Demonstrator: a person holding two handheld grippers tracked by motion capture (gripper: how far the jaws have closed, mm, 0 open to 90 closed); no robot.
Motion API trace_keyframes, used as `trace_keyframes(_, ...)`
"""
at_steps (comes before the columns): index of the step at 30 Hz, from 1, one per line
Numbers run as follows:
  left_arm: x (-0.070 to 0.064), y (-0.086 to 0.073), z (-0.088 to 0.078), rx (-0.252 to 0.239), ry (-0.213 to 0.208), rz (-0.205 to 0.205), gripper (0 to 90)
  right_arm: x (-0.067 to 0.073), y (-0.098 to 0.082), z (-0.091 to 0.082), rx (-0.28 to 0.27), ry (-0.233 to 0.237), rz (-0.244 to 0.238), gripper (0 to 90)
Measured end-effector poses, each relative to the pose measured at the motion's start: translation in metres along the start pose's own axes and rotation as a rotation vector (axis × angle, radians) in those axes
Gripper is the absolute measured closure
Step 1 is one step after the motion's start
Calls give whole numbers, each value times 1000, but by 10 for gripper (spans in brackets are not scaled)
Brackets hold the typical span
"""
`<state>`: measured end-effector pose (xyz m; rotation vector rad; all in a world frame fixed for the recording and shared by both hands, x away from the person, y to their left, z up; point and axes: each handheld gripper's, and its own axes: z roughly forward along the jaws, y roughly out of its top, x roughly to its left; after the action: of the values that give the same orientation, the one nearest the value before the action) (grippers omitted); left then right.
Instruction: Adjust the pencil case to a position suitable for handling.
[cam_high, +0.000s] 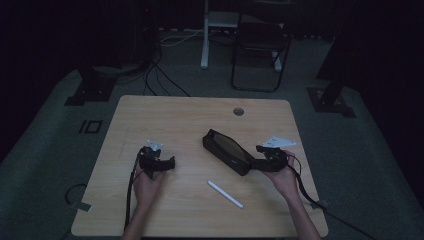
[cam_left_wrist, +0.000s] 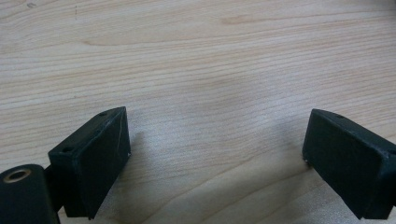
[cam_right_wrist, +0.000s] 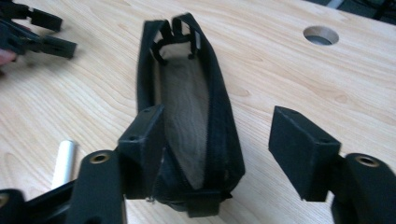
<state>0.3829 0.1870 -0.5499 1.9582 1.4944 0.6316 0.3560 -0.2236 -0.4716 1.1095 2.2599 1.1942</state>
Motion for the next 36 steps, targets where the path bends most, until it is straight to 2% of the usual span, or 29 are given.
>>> trace_keyframes(10, 0, 0, 0, 0, 0, 0, 79, 12, 0, -9, -25, 19, -11, 180)
trace_keyframes(14, 0, 0, 0, 0, 0, 0, 79, 13, 0, -11, -28, 35, -14, 144)
trace_keyframes(18, 0, 0, 0, 0, 0, 0, 79, 15, -1, -12, -22, 44, -14, 146)
trace_keyframes(21, 0, 0, 0, 0, 0, 0, 79, 22, -5, -13, -11, 42, -39, 158)
trace_keyframes(25, 0, 0, 0, 0, 0, 0, 79, 30, -9, -15, -17, 52, -67, 220)
trace_keyframes(29, 0, 0, 0, 0, 0, 0, 79, 35, -11, -16, -26, 52, -65, 256)
trace_keyframes(36, 0, 0, 0, 1, -2, 4, 79, 51, -12, -21, -46, 44, -130, 305)
